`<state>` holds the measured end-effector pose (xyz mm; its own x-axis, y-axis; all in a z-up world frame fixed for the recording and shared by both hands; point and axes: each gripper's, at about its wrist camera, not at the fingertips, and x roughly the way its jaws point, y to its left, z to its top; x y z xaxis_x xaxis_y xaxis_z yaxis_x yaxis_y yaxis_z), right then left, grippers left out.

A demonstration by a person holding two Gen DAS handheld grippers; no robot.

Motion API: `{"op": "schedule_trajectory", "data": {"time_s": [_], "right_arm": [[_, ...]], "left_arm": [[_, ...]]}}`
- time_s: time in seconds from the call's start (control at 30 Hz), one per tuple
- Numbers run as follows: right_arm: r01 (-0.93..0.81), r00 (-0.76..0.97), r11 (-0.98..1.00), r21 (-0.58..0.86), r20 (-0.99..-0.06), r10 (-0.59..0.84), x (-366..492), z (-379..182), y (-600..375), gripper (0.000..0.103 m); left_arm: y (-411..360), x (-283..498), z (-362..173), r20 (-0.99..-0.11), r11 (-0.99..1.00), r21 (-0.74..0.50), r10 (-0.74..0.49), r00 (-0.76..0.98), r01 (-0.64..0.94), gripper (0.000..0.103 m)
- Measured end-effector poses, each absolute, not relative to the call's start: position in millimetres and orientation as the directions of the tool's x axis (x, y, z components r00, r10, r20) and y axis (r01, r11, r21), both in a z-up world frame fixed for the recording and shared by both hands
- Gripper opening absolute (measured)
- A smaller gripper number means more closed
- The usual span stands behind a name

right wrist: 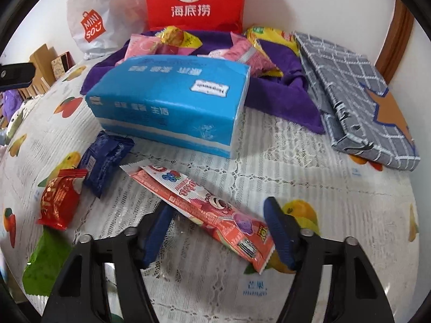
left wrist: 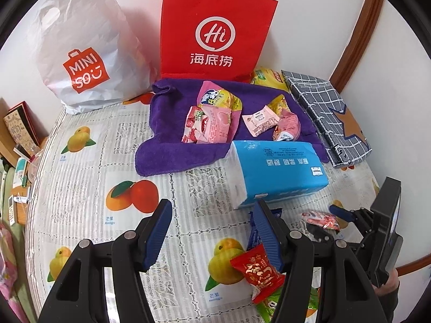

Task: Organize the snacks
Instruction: 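Grasp the long pink-red stick candy with the right tool, then hold stick candy with right tool while left tool grasps red-gold candy packet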

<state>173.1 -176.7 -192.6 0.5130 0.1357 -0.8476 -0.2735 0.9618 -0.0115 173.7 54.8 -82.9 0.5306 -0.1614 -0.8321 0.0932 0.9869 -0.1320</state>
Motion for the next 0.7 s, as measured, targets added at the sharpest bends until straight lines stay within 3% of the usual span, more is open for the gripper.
{"op": "schedule_trajectory", "data": {"time_s": [0.17, 0.27, 0.7], "right_arm": [[-0.261, 0.517, 0.965, 0.01, -0.843, 0.148, 170, -191, -182, 0.041], [-0.253, 0.517, 0.967, 0.017, -0.843, 0.15, 164, -189, -186, 0.036], [-0.156, 0.532, 0.987, 0.049, -0.837, 0.125, 146, -185, -215, 0.032]], "left_arm": [[54, 172, -90, -0.84, 0.987, -0.132, -0.163, 0.517, 0.096, 0.06], [52, 171, -93, -0.844, 0.986, -0.137, -0.168, 0.51, 0.098, 0.06], [34, 151, -123, -0.876, 0.982, -0.151, -0.186, 0.445, 0.113, 0.06]]}}
